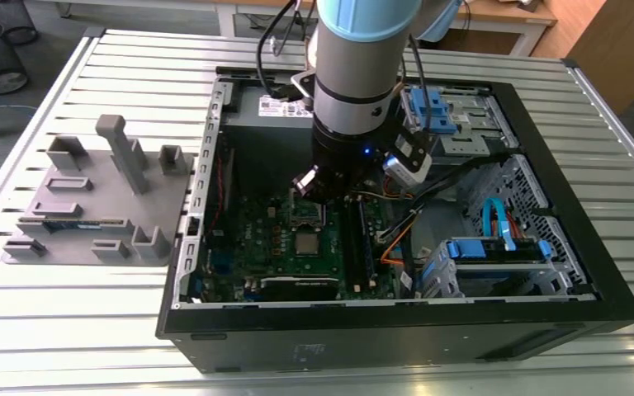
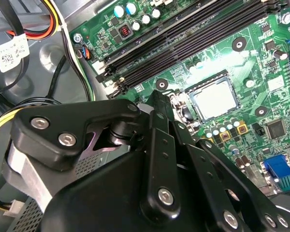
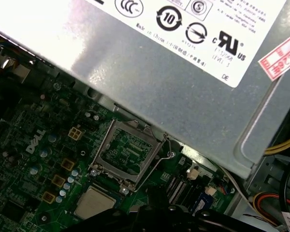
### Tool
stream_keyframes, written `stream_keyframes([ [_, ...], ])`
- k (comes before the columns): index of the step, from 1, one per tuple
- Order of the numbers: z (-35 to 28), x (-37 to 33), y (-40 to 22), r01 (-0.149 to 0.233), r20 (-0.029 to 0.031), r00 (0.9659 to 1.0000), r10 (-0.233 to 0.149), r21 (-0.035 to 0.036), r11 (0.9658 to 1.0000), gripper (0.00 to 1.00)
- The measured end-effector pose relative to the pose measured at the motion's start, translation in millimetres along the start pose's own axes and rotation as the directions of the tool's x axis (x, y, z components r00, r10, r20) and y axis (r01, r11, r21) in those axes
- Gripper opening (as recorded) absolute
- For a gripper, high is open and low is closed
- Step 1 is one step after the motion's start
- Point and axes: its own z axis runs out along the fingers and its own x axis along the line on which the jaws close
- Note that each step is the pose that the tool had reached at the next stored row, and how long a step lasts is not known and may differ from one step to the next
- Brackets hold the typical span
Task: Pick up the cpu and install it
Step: 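Close the cpu cover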
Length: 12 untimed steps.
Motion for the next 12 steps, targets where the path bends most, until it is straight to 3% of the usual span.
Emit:
stream_keyframes([
  [1,0.2,0.1,0.0,0.0,0.0012,1.0,0.0,-0.0021,1.0,0.11],
  [4,0.6,0.0,0.2,-0.001,0.01,0.9999,0.001,-0.017,0.9999,0.11],
  [12,3.3,-4.0,2.3,-0.001,0.011,0.9999,0.001,-0.0187,0.9998,0.11],
])
